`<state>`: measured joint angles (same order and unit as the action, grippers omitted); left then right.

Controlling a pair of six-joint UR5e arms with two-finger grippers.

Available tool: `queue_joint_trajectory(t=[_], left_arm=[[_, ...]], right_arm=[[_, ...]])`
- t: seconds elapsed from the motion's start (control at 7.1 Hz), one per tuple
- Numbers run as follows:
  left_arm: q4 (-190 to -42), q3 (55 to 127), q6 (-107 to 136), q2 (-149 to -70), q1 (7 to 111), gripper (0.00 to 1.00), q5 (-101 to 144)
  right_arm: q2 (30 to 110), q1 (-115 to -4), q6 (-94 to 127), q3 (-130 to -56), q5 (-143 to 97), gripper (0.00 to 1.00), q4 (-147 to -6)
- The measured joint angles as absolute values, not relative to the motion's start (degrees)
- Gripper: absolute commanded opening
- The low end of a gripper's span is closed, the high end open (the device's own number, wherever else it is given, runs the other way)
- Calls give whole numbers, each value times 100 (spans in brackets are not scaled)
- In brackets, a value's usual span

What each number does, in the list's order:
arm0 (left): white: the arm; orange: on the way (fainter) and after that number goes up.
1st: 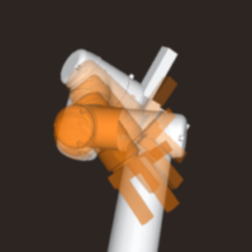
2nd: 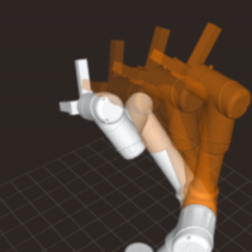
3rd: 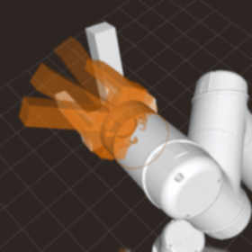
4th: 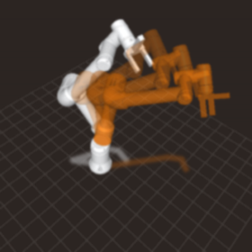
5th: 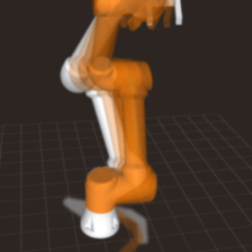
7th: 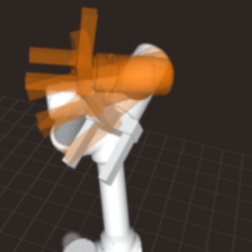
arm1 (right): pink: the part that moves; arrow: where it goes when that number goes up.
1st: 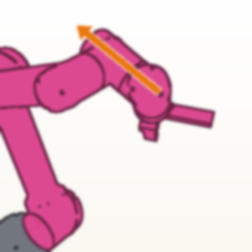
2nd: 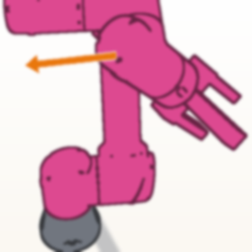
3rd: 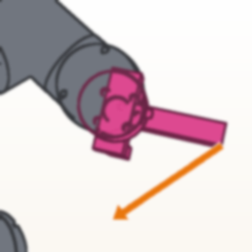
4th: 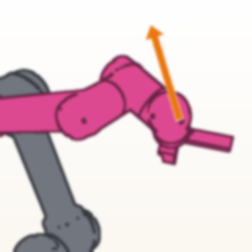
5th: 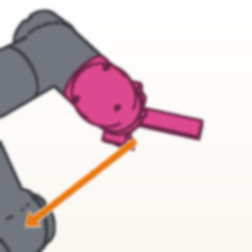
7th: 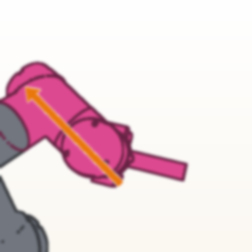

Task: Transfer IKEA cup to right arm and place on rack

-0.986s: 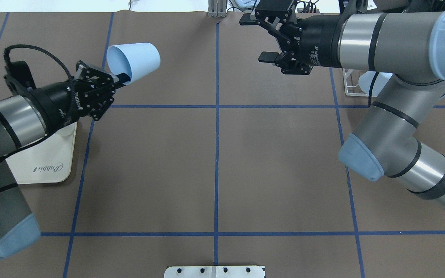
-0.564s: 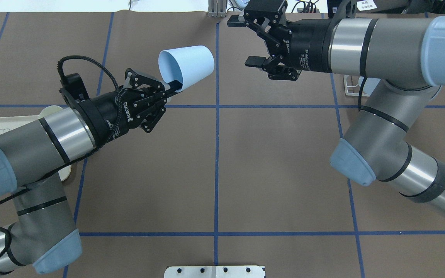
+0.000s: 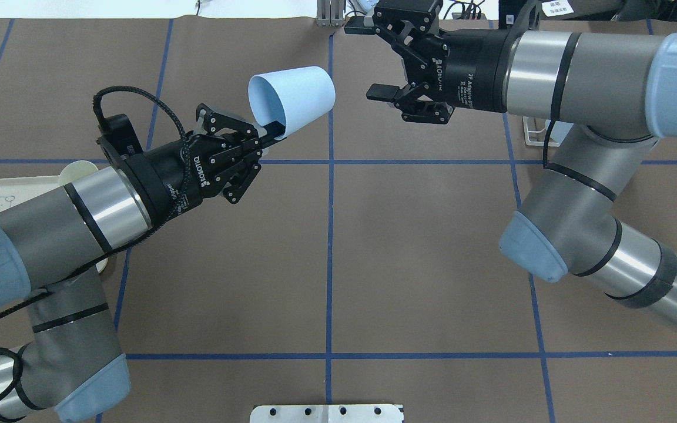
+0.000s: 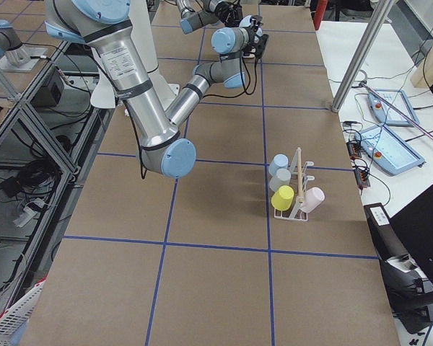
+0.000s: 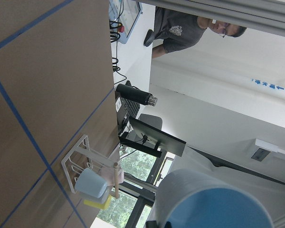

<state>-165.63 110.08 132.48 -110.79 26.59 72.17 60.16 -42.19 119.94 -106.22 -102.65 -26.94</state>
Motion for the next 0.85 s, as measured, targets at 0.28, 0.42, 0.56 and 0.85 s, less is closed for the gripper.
queue_joint_trajectory(t=[0.28,0.42,0.56,0.85], left_arm=[[-16874,10852,13253,-11053,2648,0,7060],[-16910,10796,13254,-11054,2646,0,7046],[-16922,10725,13252,-11071,2643,0,7042],[-16923,10631,13246,-11130,2618,0,7032]], right_arm=[[6041,-3978,12007,-10258,-9973,100,-2125],[6040,-3927,12016,-10163,-9927,100,-1966],[6030,-3903,12045,-10125,-9885,100,-1897],[6015,-3858,12120,-10111,-9800,100,-1867]])
